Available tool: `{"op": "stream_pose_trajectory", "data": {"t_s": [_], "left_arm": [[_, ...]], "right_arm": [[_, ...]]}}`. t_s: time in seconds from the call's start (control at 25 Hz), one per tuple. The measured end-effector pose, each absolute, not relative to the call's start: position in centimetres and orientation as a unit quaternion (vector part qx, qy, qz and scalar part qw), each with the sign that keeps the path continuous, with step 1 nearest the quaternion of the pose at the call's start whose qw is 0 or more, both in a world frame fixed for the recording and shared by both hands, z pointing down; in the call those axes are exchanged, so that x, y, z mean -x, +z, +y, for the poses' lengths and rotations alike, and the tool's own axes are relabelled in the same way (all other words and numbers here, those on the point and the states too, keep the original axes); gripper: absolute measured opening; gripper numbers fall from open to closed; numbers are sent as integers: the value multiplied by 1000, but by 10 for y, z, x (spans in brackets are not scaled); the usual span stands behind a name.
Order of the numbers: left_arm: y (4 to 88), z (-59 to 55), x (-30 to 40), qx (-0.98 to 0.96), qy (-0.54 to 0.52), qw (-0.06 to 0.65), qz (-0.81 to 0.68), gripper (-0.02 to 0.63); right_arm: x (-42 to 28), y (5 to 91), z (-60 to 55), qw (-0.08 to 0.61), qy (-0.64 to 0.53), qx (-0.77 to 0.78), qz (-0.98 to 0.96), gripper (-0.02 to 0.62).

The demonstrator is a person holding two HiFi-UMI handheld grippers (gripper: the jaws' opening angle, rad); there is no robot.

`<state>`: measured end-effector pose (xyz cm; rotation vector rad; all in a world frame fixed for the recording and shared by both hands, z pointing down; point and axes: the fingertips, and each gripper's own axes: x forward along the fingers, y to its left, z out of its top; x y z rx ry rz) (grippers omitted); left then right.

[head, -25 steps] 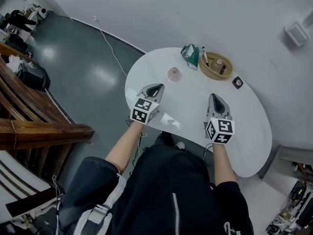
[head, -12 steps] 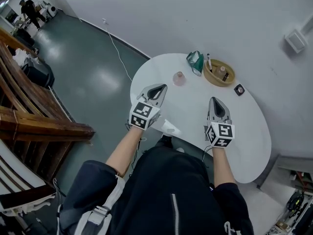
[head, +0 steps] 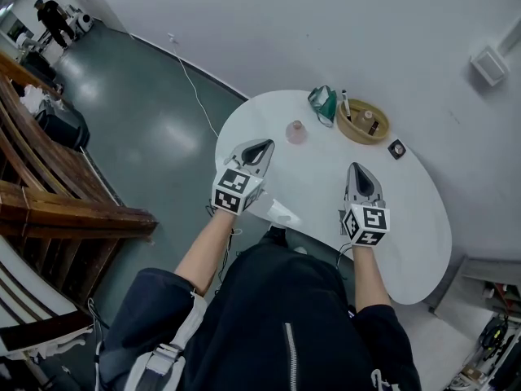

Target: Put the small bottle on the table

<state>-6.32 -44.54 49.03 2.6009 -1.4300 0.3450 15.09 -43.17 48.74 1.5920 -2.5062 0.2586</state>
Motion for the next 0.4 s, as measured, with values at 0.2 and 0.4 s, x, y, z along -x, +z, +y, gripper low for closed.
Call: {"op": "stream_pose_trajectory", "data": {"t_s": [0.2, 0.4], "left_arm": [[491, -449, 60, -869, 114, 78, -476, 2], [492, -450, 58, -870, 114, 79, -474, 2]], "right_arm": [[-152, 489, -435, 79, 89, -532, -838, 0], [-153, 490, -434, 79, 91, -533, -837, 0]]}}
